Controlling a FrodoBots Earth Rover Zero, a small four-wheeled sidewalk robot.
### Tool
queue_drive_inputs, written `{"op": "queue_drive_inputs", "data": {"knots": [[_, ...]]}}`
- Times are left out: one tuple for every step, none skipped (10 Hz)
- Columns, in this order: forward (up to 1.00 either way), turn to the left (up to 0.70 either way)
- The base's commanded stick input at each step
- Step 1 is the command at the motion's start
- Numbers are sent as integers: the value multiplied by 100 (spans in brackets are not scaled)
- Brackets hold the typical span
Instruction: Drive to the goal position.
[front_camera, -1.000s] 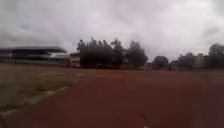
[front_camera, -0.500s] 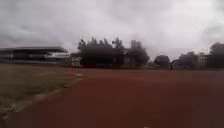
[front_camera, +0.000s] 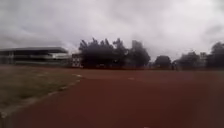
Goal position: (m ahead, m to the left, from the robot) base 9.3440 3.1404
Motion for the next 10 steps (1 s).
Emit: {"op": "queue_drive_inputs", "data": {"knots": [[70, 0], [70, 0], [70, 0], [70, 0], [70, 0], [70, 0], [70, 0], [70, 0], [70, 0], [70, 0]]}}
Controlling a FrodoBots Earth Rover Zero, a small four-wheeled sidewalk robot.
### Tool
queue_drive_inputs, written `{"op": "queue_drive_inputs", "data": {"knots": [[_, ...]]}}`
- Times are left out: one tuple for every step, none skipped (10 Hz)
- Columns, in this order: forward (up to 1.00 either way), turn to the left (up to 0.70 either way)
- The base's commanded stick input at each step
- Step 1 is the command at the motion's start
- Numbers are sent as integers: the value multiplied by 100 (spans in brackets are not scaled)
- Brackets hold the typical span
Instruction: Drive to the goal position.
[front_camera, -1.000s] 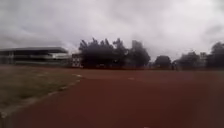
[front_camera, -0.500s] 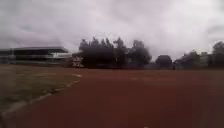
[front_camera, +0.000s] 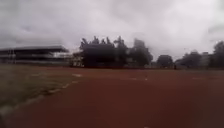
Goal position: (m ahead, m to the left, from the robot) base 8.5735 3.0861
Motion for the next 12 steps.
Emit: {"op": "queue_drive_inputs", "data": {"knots": [[70, 0], [70, 0], [70, 0], [70, 0], [70, 0], [70, 0], [70, 0], [70, 0], [70, 0], [70, 0], [70, 0], [70, 0]]}}
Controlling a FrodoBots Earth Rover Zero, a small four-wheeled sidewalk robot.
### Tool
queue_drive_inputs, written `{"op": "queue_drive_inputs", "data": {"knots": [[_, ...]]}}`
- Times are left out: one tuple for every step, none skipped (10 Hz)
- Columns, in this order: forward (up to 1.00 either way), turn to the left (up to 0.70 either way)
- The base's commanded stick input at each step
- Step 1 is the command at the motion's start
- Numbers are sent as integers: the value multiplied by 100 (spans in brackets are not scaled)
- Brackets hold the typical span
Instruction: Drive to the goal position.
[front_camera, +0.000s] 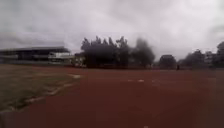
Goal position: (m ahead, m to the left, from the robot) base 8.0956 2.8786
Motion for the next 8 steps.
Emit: {"op": "queue_drive_inputs", "data": {"knots": [[70, 0], [70, 0], [70, 0], [70, 0], [70, 0], [70, 0], [70, 0], [70, 0]]}}
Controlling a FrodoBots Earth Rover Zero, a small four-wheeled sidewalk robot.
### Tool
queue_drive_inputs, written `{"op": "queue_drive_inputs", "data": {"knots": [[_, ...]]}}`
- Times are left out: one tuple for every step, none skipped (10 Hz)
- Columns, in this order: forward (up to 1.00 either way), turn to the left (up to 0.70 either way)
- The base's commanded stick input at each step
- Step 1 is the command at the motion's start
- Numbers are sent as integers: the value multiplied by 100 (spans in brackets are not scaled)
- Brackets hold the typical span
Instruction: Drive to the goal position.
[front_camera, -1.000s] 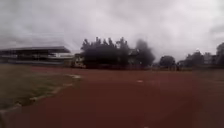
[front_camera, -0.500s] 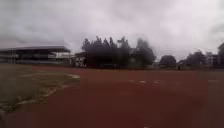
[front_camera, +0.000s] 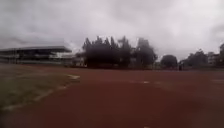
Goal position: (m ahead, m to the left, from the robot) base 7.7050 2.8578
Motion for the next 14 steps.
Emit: {"op": "queue_drive_inputs", "data": {"knots": [[70, 0], [70, 0], [70, 0], [70, 0], [70, 0], [70, 0], [70, 0], [70, 0], [70, 0], [70, 0], [70, 0], [70, 0], [70, 0], [70, 0]]}}
